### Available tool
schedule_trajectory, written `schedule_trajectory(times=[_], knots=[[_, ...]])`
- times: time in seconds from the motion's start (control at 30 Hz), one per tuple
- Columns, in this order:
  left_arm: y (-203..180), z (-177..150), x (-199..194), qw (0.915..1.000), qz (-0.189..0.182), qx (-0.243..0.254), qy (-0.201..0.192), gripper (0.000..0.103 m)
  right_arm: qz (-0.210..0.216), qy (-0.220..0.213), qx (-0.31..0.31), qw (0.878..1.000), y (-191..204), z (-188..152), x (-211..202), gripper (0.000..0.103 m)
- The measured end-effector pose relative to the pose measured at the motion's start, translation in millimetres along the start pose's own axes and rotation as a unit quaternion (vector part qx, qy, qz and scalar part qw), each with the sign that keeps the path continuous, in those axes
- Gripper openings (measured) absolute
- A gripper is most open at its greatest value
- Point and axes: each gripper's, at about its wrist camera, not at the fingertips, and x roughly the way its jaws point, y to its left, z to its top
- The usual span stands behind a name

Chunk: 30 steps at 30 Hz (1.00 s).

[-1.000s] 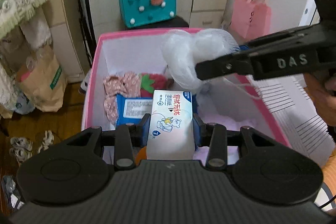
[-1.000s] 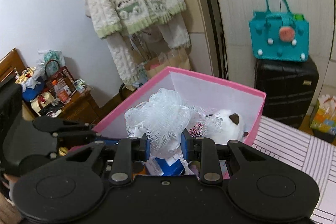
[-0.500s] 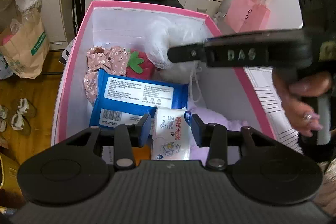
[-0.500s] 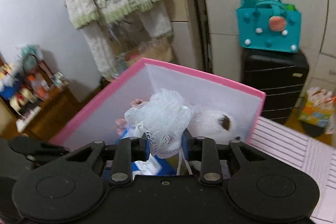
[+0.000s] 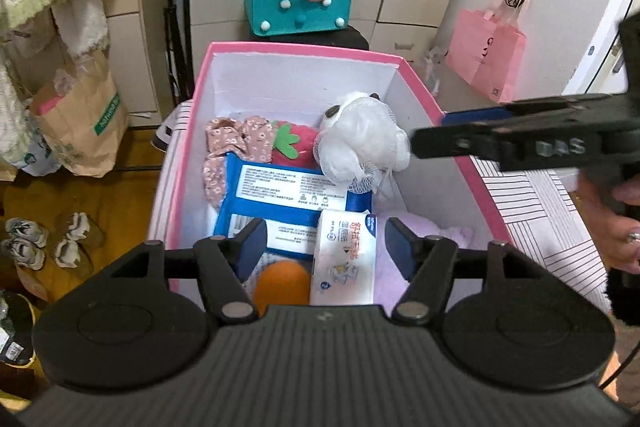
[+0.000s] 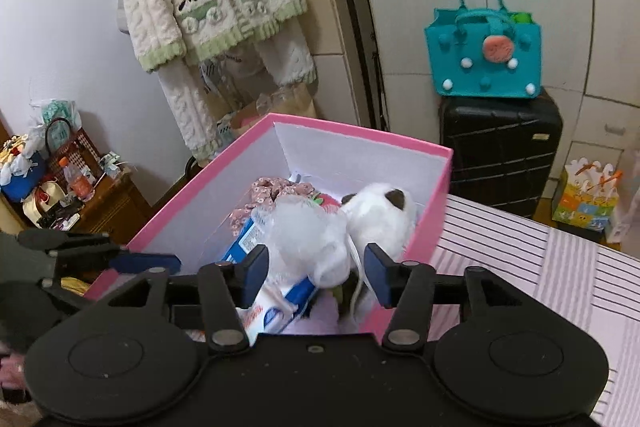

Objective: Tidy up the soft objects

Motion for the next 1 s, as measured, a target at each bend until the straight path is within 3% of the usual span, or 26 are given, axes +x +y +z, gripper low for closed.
schedule_trajectory(times=[0.3, 0.37, 0.47, 0.53, 0.63, 0.73, 0.83, 1.0], knots=[[-17.4, -9.1, -30.8, 0.9994, 0.023, 0.013, -0.022, 0.079, -0.016, -0.010, -0.016, 1.000, 8.3, -23.3, -45.3, 0.069], [-24.0, -12.1, -37.2, 0.9992, 0.024, 0.017, -0.025, 0.080, -0.019, -0.007, -0.016, 1.000, 8.7, -27.5, -54.5, 0.074], [-31.8, -14.1, -44.3, 0.9993, 0.021, 0.022, -0.022, 0.091, -0.027, 0.003, -0.013, 1.000, 9.7, -33.5, -65.2, 0.090], [-37.5, -14.1, -48.8, 0.9991, 0.027, 0.026, -0.022, 0.098, -0.056, 0.017, -0.002, 0.998, 9.7, -36.2, -70.6, 0.095], [-46.2, -14.0, -55.6, 0.9982, 0.041, 0.039, -0.019, 0.098, -0.119, 0.040, 0.001, 0.992, 11.5, -40.1, -79.5, 0.095], [-52.7, -12.4, -64.0, 0.9972, 0.060, 0.042, -0.014, 0.100, -0.124, 0.052, -0.027, 0.991, 12.8, -45.1, -95.4, 0.095], [-60.7, -10.5, -73.3, 0.9952, 0.088, 0.041, -0.007, 0.100, -0.112, 0.013, -0.017, 0.993, 10.7, -53.4, -121.8, 0.095], [-77.8, -10.9, -91.4, 0.9939, 0.085, 0.070, -0.010, 0.100, -0.118, -0.025, -0.003, 0.993, 13.3, -65.4, -155.2, 0.095]])
